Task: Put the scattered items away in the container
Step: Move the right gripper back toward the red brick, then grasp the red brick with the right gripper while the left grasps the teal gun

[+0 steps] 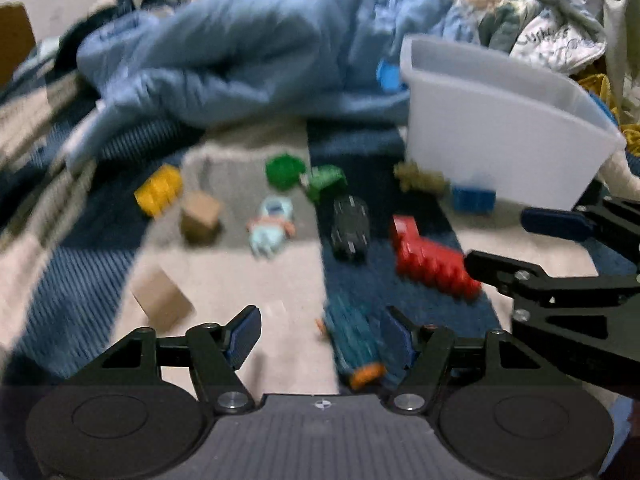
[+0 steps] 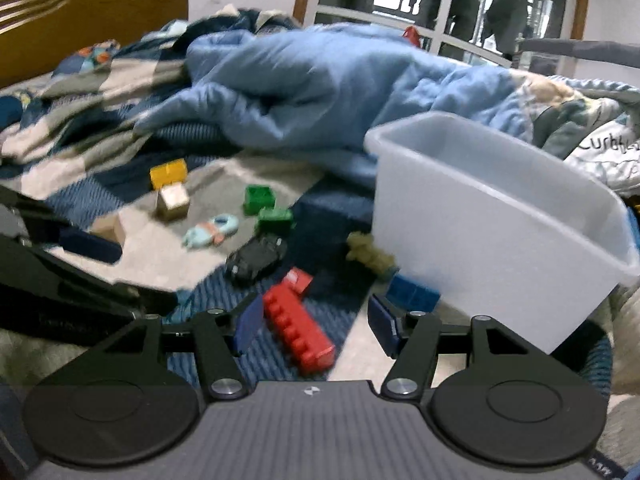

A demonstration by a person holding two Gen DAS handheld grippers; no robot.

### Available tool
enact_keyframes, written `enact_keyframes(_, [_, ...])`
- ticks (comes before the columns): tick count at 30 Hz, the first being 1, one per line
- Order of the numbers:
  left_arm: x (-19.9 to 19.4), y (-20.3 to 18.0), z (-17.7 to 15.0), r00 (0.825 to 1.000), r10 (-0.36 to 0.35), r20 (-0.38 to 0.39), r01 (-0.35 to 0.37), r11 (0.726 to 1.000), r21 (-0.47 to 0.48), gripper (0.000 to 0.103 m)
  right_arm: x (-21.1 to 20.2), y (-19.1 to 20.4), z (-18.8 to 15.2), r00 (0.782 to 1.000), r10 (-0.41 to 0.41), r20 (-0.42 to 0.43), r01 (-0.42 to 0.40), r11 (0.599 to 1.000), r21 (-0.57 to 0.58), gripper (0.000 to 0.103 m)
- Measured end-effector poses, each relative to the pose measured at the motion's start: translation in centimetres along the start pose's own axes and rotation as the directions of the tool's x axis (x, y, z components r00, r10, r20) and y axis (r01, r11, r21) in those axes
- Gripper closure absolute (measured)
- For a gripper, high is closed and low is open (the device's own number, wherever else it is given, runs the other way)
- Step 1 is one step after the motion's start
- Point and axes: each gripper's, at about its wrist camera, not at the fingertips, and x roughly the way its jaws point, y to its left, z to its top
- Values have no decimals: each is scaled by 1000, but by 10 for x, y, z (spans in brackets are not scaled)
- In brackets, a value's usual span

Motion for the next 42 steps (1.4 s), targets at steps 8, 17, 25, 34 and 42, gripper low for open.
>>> enact_keyframes(8, [13,-14,-13,998,51,-31,-53,998,-45,33,14,-11,-19,999,47,-27,-46,998,46,42])
enact_keyframes(17, [20,-5,-14,999,39,-25,-40,999,-28,52,40,-20,-20,986,165,-38,-162,985,58,44])
enact_keyframes(25, [19,9,-10,999,6,-49,-7,1000,-24,64,61,-11,-18,985,163,-62,-161,986,40,50])
enact_keyframes(34, [17,9,-12,1000,1,-29,-3,999,-39,74,43,3,-21,987,125,-100,-122,992,42,76])
enact_keyframes(42, [10,11,-20,1000,-7,3,7,999,-54,74,30,7,-27,990,93,-103,-84,993,81,76])
